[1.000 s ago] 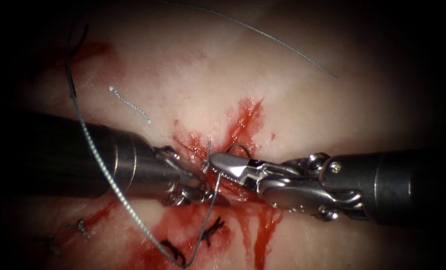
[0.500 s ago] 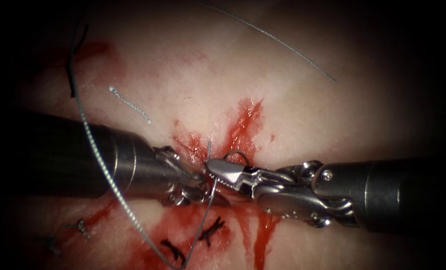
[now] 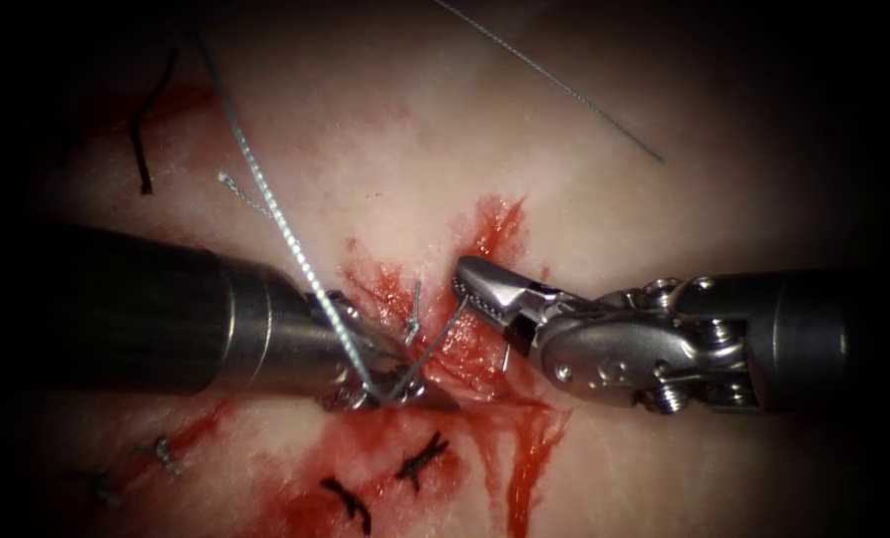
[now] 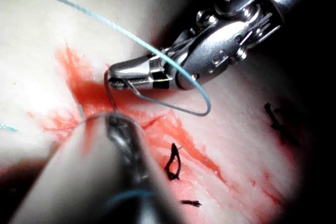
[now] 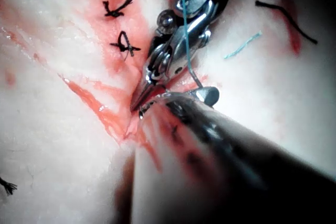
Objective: Wound Closure
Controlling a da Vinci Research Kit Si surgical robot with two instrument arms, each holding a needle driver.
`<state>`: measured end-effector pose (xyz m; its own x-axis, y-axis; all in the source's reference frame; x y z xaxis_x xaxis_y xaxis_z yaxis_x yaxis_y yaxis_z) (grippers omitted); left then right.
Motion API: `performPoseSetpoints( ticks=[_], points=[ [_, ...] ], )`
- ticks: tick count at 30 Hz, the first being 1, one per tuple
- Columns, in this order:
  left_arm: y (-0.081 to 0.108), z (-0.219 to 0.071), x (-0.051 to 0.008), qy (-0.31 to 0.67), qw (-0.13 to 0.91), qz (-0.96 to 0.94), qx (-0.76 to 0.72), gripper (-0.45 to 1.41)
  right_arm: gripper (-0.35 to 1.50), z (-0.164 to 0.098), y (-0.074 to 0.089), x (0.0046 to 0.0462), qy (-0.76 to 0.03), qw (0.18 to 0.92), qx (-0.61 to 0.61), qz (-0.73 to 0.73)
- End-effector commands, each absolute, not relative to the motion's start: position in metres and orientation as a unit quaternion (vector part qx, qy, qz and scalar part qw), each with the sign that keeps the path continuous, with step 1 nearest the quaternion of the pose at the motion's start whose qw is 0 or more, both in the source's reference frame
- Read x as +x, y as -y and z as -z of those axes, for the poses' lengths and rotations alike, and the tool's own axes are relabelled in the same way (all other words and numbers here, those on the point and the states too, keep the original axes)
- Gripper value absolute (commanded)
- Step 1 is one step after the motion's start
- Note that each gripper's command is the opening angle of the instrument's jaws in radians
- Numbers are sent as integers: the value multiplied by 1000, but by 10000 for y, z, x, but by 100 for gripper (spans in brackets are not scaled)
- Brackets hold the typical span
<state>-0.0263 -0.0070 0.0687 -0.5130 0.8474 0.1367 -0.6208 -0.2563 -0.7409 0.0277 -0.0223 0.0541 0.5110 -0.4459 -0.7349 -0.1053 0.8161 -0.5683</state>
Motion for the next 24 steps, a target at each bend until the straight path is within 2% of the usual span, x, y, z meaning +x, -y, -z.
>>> performPoseSetpoints(
  ticks=[1,24],
  points=[
    [72,-692,-268,387,471,-779,-146,-45,-35,-547,224,285,-486,821,-282,100],
    [74,-694,-267,381,466,-785,-144,-45,-35,-532,195,272,-523,818,-217,-101]
  ],
)
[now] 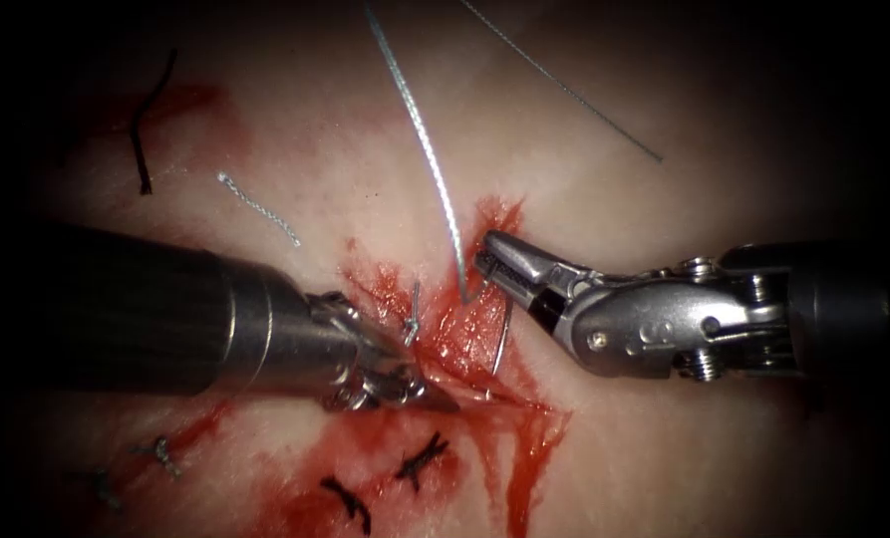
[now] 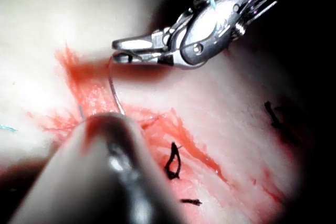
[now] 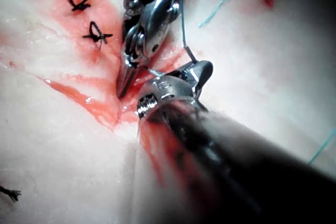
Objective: Wound Closure
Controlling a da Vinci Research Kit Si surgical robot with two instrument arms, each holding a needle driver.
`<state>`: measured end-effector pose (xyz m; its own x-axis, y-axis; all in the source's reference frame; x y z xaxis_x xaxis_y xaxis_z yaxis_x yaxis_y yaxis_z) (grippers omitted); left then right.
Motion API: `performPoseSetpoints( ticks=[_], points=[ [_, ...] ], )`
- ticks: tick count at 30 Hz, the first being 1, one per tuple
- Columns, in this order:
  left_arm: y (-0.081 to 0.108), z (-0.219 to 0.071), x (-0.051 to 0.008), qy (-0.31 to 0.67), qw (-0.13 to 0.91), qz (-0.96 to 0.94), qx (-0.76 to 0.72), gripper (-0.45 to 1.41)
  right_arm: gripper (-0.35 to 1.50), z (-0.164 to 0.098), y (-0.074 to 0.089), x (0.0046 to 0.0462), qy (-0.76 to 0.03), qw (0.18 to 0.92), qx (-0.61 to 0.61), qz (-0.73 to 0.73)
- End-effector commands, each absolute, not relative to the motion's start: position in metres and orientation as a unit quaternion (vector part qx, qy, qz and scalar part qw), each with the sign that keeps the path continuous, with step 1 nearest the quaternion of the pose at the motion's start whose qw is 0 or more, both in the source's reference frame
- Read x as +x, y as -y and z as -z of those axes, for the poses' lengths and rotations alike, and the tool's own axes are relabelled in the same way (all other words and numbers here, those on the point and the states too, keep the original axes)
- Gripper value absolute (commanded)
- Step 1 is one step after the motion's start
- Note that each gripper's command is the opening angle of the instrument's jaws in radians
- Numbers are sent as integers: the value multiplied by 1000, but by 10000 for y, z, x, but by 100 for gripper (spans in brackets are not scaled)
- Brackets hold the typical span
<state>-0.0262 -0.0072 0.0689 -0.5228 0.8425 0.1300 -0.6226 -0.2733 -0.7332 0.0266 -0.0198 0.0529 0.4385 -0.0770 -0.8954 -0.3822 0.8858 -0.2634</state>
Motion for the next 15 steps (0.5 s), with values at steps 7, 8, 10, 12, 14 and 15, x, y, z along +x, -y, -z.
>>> performPoseSetpoints(
  ticks=[7,8,10,12,14,15],
  points=[
    [75,-695,-267,376,459,-792,-143,-45,-35,-540,171,248,-525,796,-170,-250],
    [75,-695,-267,377,459,-792,-143,-45,-35,-546,172,246,-525,792,-144,-276],
    [74,-694,-267,377,459,-792,-143,-45,-35,-554,178,245,-523,794,-124,-283],
    [74,-694,-267,376,460,-791,-143,-45,-35,-562,187,246,-521,796,-104,-291],
    [73,-693,-267,377,460,-791,-143,-45,-35,-564,191,249,-524,793,-91,-297],
    [73,-693,-266,377,460,-791,-143,-45,-35,-564,193,250,-524,794,-88,-294]
  ],
)
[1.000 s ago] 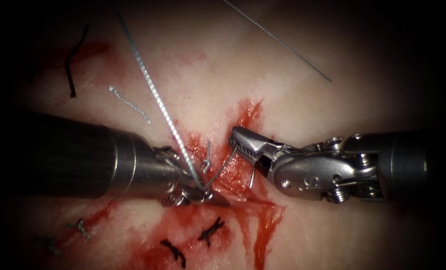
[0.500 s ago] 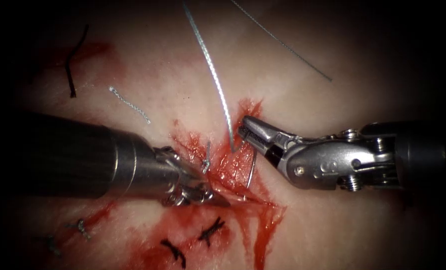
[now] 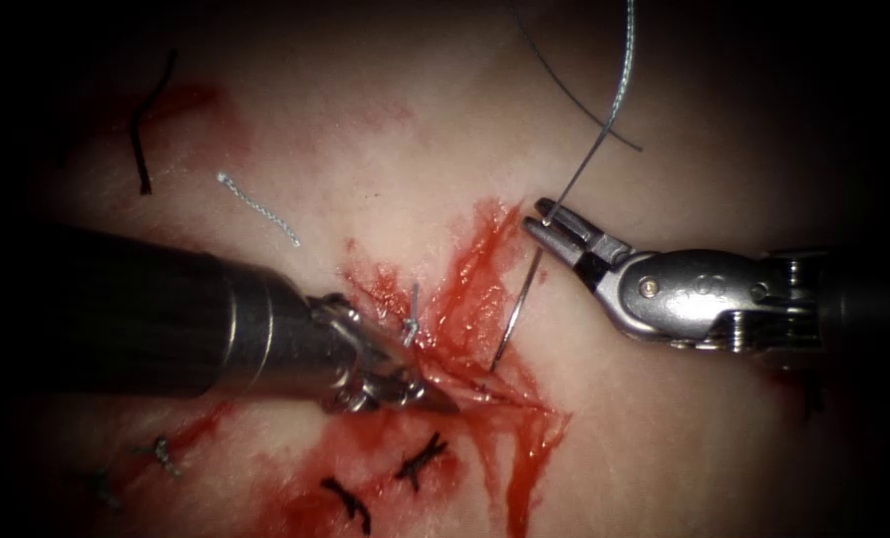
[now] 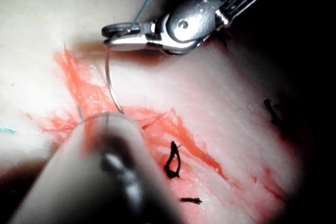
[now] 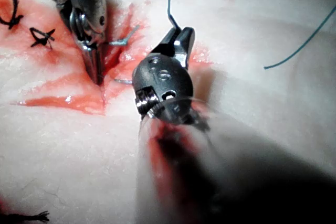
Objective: Wound Closure
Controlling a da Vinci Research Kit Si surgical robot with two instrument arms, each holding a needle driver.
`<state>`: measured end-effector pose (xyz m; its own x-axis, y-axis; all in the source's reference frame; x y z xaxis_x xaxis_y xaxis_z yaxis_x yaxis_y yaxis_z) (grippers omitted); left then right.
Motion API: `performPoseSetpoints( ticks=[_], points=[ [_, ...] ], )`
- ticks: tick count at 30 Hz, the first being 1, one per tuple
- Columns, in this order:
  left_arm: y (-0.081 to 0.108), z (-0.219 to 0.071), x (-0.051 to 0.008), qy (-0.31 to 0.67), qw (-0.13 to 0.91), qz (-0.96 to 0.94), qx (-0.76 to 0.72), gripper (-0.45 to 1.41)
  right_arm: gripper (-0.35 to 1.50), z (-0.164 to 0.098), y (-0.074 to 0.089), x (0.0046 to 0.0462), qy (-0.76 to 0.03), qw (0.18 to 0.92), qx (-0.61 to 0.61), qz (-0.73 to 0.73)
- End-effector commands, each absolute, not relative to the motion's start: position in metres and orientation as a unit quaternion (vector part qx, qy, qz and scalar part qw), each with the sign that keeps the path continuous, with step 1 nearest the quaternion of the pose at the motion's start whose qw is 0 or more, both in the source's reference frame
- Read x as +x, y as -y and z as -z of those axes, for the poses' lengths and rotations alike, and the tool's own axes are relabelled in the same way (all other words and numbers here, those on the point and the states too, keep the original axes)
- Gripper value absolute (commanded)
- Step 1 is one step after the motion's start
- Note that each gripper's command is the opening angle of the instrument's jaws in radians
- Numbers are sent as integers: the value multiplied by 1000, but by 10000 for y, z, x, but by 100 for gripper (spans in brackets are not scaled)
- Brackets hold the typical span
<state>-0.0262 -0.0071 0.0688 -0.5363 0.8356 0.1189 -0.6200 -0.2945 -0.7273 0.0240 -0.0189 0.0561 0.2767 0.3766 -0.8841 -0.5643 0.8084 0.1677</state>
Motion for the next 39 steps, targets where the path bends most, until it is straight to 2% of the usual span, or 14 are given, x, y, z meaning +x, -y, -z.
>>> performPoseSetpoints(
  ticks=[1,13,18,19,21,22,23,24,26,28,30,35,37,39],
  points=[
    [73,-693,-266,377,460,-791,-143,-45,-35,-565,195,251,-524,794,-82,-297],
    [69,-690,-262,369,441,-803,-159,-45,-35,-563,198,253,-522,752,18,-402],
    [63,-687,-268,336,315,-859,-222,-45,-35,-567,190,243,-508,738,52,-441],
    [63,-687,-268,336,315,-859,-222,-45,-35,-567,190,243,-508,738,52,-441],
    [58,-687,-272,320,252,-877,-255,-10,-35,-571,191,241,-503,738,57,-447],
    [55,-686,-274,315,226,-880,-274,0,-35,-572,192,240,-499,739,59,-448],
    [45,-677,-273,282,128,-886,-344,29,-35,-574,195,240,-488,740,71,-457],
    [45,-677,-273,282,128,-886,-344,29,-35,-574,195,240,-488,740,71,-457],
    [35,-670,-270,257,79,-888,-373,42,-35,-575,196,241,-486,731,95,-470],
    [27,-664,-268,247,50,-888,-384,42,-35,-576,196,241,-484,721,113,-483],
    [18,-657,-266,222,18,-888,-402,61,-35,-579,195,241,-478,699,149,-510],
    [14,-655,-266,195,-26,-879,-434,73,-35,-586,198,241,-467,661,208,-550],
    [17,-658,-266,171,-76,-875,-446,84,-35,-586,198,243,-469,641,231,-561],
    [18,-659,-266,169,-101,-871,-451,84,-35,-585,199,244,-470,630,241,-569]
  ],
)
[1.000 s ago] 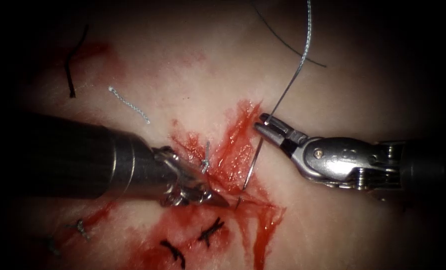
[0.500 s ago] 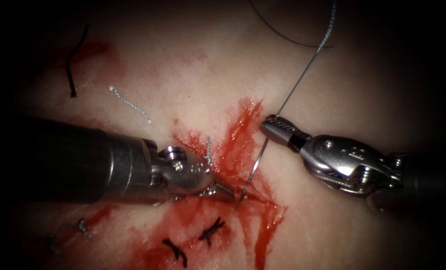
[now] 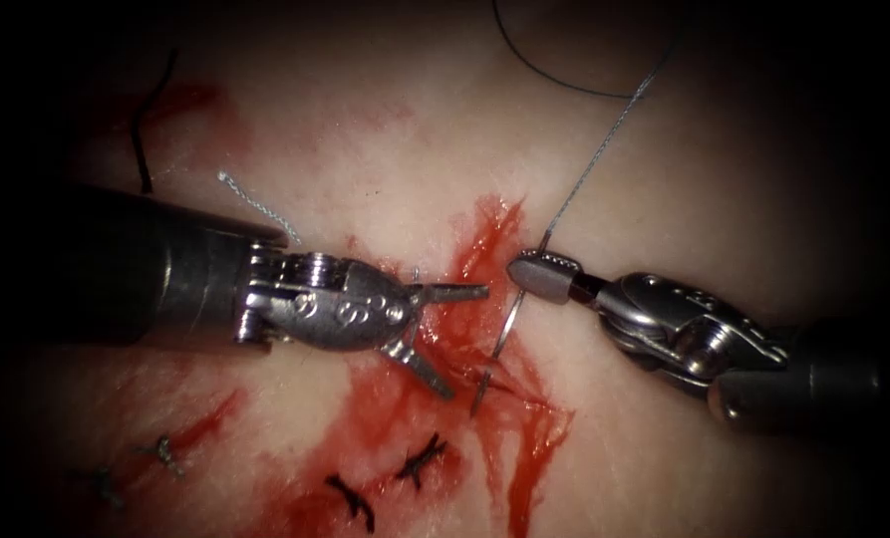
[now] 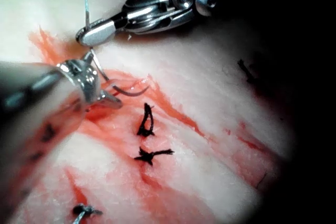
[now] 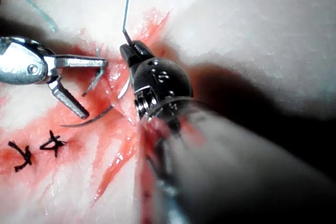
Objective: Wound Closure
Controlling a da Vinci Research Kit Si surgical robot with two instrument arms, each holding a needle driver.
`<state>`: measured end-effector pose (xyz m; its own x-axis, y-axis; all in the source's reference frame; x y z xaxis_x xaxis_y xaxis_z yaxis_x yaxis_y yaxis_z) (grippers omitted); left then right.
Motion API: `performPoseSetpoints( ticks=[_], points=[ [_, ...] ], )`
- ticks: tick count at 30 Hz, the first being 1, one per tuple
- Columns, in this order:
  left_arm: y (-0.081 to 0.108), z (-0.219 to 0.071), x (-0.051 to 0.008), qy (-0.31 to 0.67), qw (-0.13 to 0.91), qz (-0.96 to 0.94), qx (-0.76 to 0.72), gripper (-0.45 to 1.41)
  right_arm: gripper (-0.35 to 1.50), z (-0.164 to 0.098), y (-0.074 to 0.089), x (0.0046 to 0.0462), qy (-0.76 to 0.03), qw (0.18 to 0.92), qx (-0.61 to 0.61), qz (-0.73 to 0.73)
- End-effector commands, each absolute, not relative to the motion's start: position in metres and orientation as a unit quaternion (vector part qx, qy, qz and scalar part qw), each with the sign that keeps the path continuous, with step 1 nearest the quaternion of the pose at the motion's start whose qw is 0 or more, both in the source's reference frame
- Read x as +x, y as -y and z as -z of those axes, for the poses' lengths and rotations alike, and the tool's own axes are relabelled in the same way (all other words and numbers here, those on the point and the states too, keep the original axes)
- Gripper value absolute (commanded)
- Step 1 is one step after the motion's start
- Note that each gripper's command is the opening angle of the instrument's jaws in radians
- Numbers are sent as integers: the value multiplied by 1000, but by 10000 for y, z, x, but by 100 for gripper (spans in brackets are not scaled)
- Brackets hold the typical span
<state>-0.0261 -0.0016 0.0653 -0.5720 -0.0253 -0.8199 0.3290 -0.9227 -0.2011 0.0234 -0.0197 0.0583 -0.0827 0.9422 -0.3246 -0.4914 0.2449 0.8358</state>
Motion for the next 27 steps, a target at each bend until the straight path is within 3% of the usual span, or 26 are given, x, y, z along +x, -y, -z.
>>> performPoseSetpoints(
  ticks=[1,4,8,11,12,13,17,18,19,22,23,24,26,27],
  points=[
    [20,-659,-267,-163,120,866,457,86,-35,-584,200,245,-467,625,248,-575],
    [30,-654,-267,-161,173,845,479,99,-35,-586,199,244,-464,606,263,-590],
    [36,-651,-271,-161,183,837,490,98,-35,-589,199,243,-463,589,275,-602],
    [35,-651,-275,-155,177,822,518,76,-35,-588,200,245,-464,585,279,-604],
    [33,-653,-273,-164,142,818,533,37,-35,-586,201,245,-464,585,279,-604],
    [32,-656,-272,-161,132,816,539,24,-35,-585,202,245,-464,585,280,-604],
    [29,-670,-271,-156,131,808,554,2,-35,-580,205,248,-459,578,287,-610],
    [29,-674,-271,-155,131,807,554,-13,-35,-579,205,249,-459,578,288,-610],
    [31,-680,-270,-159,123,808,553,-45,-35,-575,204,250,-462,577,287,-609],
    [30,-683,-268,-201,74,806,552,-45,-35,-570,200,253,-479,594,274,-586],
    [28,-685,-267,-223,42,803,551,-45,41,-568,197,254,-498,591,271,-574],
    [28,-685,-267,-231,30,801,552,-45,78,-568,197,254,-508,595,264,-564],
    [27,-686,-267,-257,0,791,556,-45,121,-569,198,255,-535,622,232,-523],
    [28,-686,-266,-317,-82,767,553,-45,146,-574,201,256,-568,671,175,-443]
  ],
)
